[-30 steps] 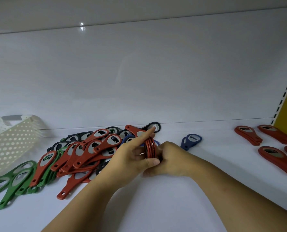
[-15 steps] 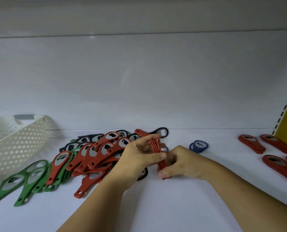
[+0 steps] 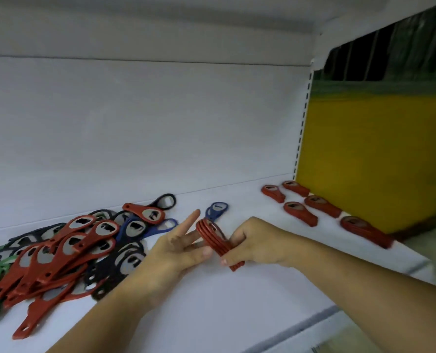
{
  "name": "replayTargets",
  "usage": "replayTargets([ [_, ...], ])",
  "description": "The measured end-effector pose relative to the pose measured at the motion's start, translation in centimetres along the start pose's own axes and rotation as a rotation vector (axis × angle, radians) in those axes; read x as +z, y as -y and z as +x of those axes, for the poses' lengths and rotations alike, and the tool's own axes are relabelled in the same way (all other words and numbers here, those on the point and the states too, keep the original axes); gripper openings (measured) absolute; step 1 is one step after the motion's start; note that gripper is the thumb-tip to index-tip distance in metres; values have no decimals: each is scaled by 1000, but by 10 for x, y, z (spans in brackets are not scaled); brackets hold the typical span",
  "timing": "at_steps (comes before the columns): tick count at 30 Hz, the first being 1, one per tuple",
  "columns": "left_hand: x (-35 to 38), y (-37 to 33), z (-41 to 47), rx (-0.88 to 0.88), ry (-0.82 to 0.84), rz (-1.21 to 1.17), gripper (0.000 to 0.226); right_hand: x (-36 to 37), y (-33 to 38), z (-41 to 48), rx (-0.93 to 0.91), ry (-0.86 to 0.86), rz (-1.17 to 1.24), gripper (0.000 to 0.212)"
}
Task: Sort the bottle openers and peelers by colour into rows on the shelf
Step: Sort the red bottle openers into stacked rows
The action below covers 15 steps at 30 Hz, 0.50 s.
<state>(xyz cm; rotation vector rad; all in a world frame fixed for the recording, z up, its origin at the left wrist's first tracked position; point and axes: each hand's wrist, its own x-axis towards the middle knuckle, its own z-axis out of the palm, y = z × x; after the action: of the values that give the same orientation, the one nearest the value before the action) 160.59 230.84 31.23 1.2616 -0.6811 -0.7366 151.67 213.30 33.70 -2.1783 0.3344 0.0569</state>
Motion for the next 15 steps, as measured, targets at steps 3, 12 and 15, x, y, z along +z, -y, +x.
replayTargets([
  [3, 2, 6, 2, -71, 27, 84, 104, -32, -20, -28, 137, -121, -72, 20],
  [12, 6, 4, -3, -100, 65, 138, 104, -118, -71, -85, 543, -342, -470, 45],
  [15, 7, 3, -4, -123, 63, 119, 70, -125, -70, -83, 589, -318, -515, 45],
])
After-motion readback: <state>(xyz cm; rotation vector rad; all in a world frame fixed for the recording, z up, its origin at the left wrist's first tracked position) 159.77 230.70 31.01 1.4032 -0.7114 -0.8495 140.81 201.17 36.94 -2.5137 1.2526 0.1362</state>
